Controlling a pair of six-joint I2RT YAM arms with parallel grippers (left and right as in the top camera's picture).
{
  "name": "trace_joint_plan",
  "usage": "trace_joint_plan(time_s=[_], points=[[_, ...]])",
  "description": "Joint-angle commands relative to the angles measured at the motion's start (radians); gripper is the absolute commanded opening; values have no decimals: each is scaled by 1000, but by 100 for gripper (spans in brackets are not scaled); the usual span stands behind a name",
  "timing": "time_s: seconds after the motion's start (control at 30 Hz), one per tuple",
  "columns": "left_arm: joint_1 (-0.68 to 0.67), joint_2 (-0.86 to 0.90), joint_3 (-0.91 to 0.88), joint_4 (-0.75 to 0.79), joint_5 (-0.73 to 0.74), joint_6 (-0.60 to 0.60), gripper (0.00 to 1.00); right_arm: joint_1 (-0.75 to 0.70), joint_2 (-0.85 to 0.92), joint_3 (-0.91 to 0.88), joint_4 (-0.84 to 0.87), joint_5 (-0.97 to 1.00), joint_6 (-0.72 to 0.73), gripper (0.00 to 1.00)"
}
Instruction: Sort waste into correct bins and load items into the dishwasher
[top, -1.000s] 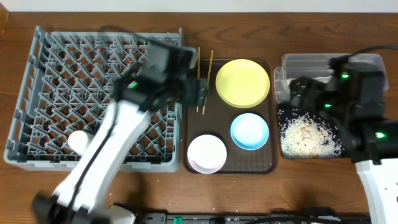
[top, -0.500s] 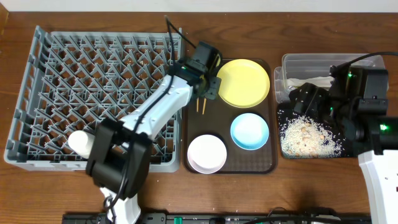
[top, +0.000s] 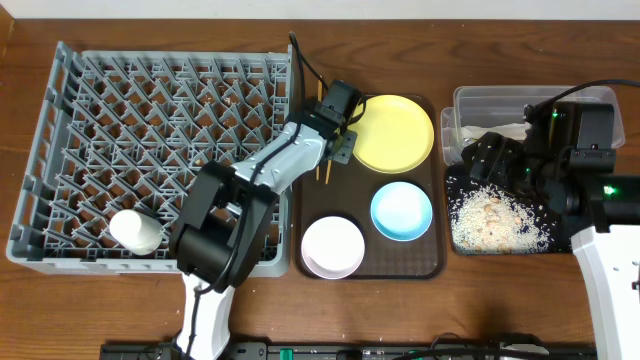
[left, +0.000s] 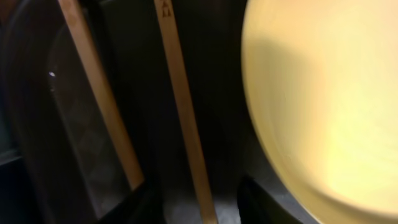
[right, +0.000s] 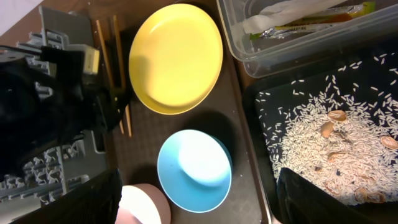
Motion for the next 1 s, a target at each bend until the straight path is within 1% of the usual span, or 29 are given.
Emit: trace_joint_plan(time_s=[0.0,0.13,0.23,0.3,0.37,0.4,0.57,0.77,0.87,0.97], points=[[1,37,20,0,-24,8,33,-6,3,5,-3,-8,-8,78],[1,70,18,-12,-23,3,27,-6,3,5,-3,-8,-8,77],[1,71,18,-19,-22,-8,13,-6,3,5,-4,-8,-8,77],[1,49,19,-27,-9,-7,8,-6,3,5,-4,-8,-8,77],[1,14,19,-44,-9,-14,8,-6,3,5,-4,-8,-8,77],[1,-15,19,-58,-8,-42,8,-6,3,5,-4,-8,-8,77],[2,-199,19,-109,-9,-105,8,-6,3,5,-4,-8,-8,71],[18,-413,19,-218,-15,-107,8,-6,3,5,-5,-8,-8,71],[44,-459,19,-323,-95,-127,8,-6,3,5,-8,-8,-8,71],[85,-451,8,-404,-145,-128,8,-6,3,5,-14,-8,-8,71]])
